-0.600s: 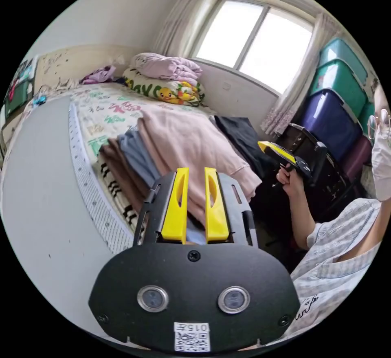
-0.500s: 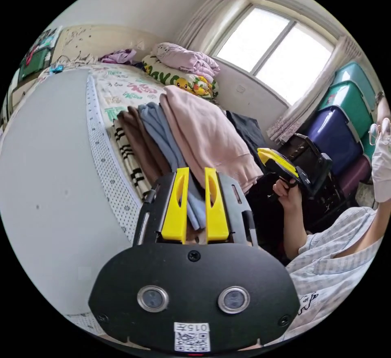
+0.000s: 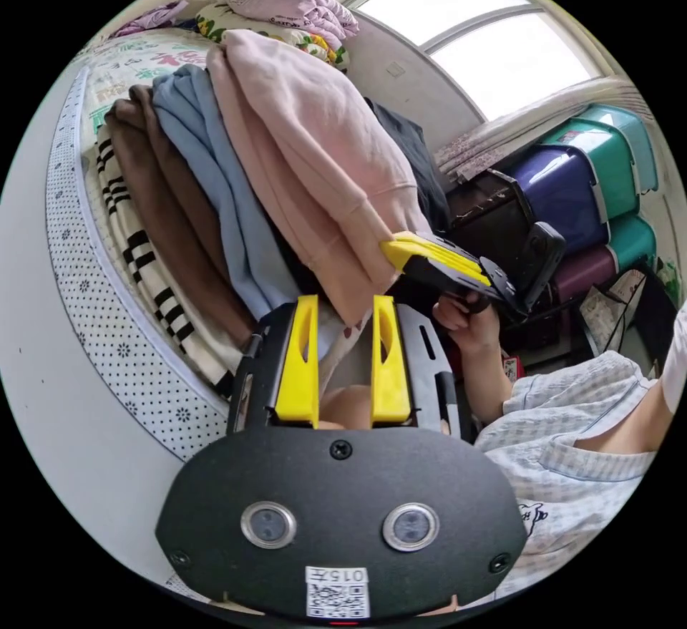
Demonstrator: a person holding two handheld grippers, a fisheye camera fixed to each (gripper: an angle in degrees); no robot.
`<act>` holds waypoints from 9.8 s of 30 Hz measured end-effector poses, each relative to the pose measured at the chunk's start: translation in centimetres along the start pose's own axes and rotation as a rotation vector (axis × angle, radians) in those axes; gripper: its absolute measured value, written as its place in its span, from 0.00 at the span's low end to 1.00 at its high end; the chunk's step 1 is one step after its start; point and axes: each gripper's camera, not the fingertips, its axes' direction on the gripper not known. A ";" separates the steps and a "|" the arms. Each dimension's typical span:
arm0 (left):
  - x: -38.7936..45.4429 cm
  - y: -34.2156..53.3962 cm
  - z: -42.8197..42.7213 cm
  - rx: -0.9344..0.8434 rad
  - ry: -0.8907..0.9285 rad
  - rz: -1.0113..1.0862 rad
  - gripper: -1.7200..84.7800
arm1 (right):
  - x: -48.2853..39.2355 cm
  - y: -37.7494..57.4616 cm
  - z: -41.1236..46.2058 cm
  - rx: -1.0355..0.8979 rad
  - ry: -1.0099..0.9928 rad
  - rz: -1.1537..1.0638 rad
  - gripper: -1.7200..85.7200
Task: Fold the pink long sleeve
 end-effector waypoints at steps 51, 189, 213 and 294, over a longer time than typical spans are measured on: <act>13.2 1.0 -30.0 0.625 0.393 0.298 0.02 | 21.6 -16.9 -48.6 0.570 -0.392 -0.017 0.02; 38.6 29.1 -70.4 0.968 0.412 0.163 0.01 | 30.2 0.3 -22.2 0.746 0.237 -0.210 0.05; 29.2 28.3 -68.9 0.773 -0.216 -0.345 0.08 | 47.5 -4.3 7.9 -0.653 0.580 -0.510 0.09; 23.3 19.0 -55.4 0.411 -0.228 -0.471 0.09 | 45.4 0.5 -7.2 -0.166 -0.494 -0.009 0.07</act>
